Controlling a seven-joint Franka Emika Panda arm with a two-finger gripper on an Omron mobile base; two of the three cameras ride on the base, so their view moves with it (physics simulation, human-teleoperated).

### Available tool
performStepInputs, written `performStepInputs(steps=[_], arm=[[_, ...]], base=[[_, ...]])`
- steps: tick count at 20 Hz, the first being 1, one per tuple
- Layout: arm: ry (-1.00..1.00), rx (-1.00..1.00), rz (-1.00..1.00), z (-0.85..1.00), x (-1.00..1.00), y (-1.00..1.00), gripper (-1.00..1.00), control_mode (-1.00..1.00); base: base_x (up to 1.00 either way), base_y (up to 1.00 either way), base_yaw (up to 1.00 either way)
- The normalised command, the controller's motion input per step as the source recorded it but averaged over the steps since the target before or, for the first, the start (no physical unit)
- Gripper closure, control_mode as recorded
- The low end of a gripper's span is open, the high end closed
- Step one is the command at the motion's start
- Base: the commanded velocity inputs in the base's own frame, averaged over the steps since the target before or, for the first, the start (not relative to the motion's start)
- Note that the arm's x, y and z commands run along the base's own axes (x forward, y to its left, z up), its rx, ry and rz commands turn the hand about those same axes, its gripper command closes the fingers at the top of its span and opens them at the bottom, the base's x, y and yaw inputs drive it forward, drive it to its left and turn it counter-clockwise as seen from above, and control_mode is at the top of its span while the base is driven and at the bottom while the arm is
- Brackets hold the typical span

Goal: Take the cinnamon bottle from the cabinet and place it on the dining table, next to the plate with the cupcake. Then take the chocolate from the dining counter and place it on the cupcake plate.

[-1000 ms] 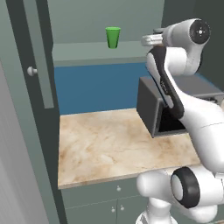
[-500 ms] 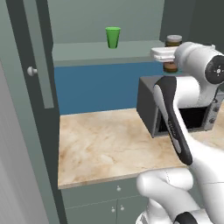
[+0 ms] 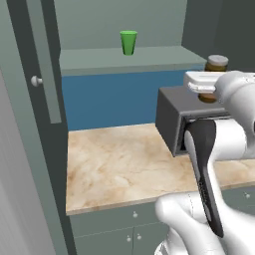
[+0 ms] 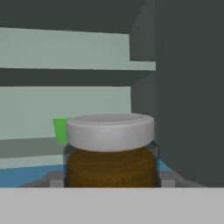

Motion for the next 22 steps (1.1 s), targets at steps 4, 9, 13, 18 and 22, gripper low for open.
performStepInputs(steps=[4, 9, 13, 18, 22], arm=[[0.0, 0.0, -0.02, 0.0, -0.49, 0.0, 1.0, 1.0], [0.0, 0.0, 0.0, 0.0, 0.0, 0.0, 1.0, 1.0], [0.0, 0.0, 0.0, 0.0, 0.0, 0.0, 1.0, 1.0], [0.0, 0.0, 0.0, 0.0, 0.0, 0.0, 1.0, 1.0], [0.0, 0.0, 0.0, 0.0, 0.0, 0.0, 1.0, 1.0]], base=[[-0.4, 0.0, -0.02], [-0.56, -0.02, 0.0], [-0.74, -0.08, -0.42], [-0.55, -0.08, -0.72], [-0.31, -0.15, -0.8]])
